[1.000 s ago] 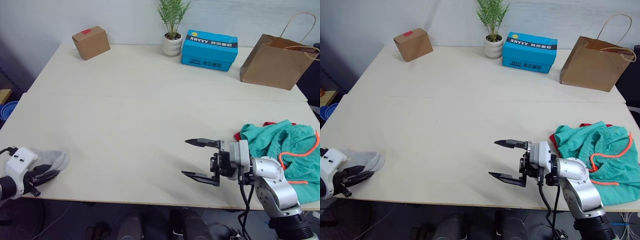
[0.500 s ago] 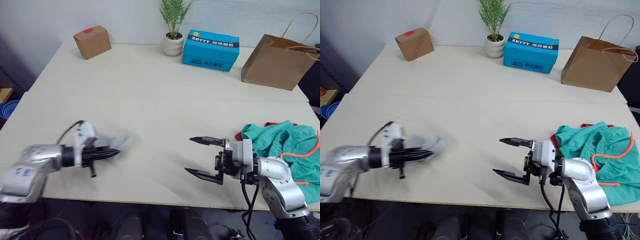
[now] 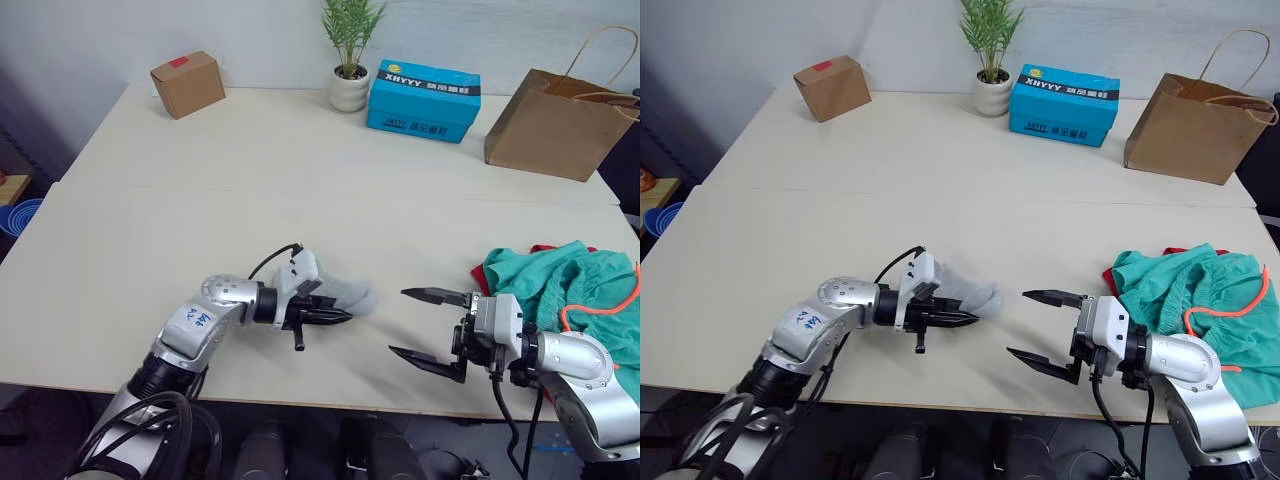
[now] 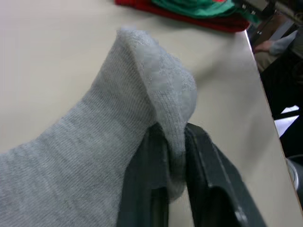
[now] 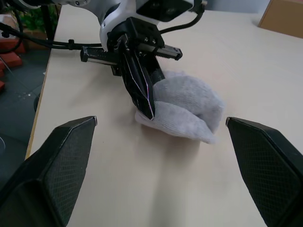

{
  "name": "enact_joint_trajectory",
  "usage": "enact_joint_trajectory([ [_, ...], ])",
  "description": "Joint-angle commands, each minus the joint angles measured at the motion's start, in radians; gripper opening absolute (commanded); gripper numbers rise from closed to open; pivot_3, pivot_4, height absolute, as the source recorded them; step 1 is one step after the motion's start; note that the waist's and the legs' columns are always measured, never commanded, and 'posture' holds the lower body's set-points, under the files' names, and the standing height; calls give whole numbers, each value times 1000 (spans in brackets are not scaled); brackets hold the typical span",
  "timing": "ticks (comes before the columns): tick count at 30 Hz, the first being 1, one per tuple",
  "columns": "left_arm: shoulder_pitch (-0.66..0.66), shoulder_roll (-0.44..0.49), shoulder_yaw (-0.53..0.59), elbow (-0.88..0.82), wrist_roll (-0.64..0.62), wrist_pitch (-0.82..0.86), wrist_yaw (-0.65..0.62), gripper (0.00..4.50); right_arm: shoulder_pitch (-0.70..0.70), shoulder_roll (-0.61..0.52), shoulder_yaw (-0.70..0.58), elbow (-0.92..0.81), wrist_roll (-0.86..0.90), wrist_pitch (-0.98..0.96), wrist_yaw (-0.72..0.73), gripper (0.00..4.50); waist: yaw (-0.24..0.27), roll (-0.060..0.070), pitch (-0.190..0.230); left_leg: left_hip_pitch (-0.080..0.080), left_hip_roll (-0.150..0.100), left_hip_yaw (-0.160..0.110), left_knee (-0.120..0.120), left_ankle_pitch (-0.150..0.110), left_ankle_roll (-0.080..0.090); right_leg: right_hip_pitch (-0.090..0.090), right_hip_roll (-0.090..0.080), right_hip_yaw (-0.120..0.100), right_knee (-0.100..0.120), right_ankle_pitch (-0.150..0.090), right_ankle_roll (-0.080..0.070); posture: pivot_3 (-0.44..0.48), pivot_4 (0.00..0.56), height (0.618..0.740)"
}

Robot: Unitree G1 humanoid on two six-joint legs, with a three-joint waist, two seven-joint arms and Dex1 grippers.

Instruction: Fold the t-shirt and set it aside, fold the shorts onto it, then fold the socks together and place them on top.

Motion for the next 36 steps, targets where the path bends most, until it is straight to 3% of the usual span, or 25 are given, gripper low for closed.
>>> enact_joint_trajectory([
  [1,-14,-25,39,-33,-14,-110,-31,1939,36,-36,-23,-49,7,48,-10,4500,1,0,0,0,0,0,0,0,0,0,0,0,0,0,0,0,150,740],
  [5,-6,11,69,-48,-44,-148,-108,3227,52,-49,-36,-51,-2,51,-16,4500,-1,0,0,0,0,0,0,0,0,0,0,0,0,0,0,0,150,740],
  [8,3,44,160,-25,-125,-162,-176,4169,46,-47,-39,-51,4,58,-27,4500,-3,0,0,1,0,0,-1,1,0,0,1,0,0,0,0,0,150,740],
  [12,-21,156,292,143,-78,-241,-190,4169,33,-40,-5,-78,39,128,-40,4500,-3,0,0,0,1,0,0,1,0,0,1,0,0,0,0,0,150,740],
  [14,-31,208,303,246,-25,-334,-215,4208,28,-35,30,-84,24,139,-36,4103,-4,0,0,1,1,0,-1,1,0,0,1,0,0,1,-1,0,150,740],
  [17,-73,231,317,421,54,-480,-191,3607,29,-23,102,-65,-43,124,-37,3261,1,0,0,0,1,0,-1,1,0,-1,1,0,-1,1,-1,0,150,740],
  [22,-160,194,258,630,222,-720,-110,2000,5,17,210,4,-166,105,-86,1411,8,-2,0,-3,-1,0,1,0,3,-1,-1,-1,-3,2,2,0,150,740],
  [26,-216,133,222,763,261,-781,-128,713,-45,53,260,49,-216,110,-103,20,2,-2,0,-3,-2,2,3,0,5,0,-3,0,-3,4,5,0,150,740],
  [28,-245,118,203,819,293,-825,-133,30,-85,76,273,77,-238,118,-124,0,-4,-3,0,-3,-3,3,3,0,4,0,-4,0,-3,4,5,0,150,740],
  [32,-274,92,178,866,311,-852,-161,8,-162,96,299,144,-280,120,-125,0,-12,-4,1,-2,-2,5,3,1,3,-2,-3,1,-1,4,5,0,150,740],
  [36,-239,88,162,804,267,-781,-280,8,-217,104,302,187,-270,138,-110,0,-14,-4,1,-2,-2,5,3,2,2,-2,-3,1,-1,4,5,0,150,740],
])
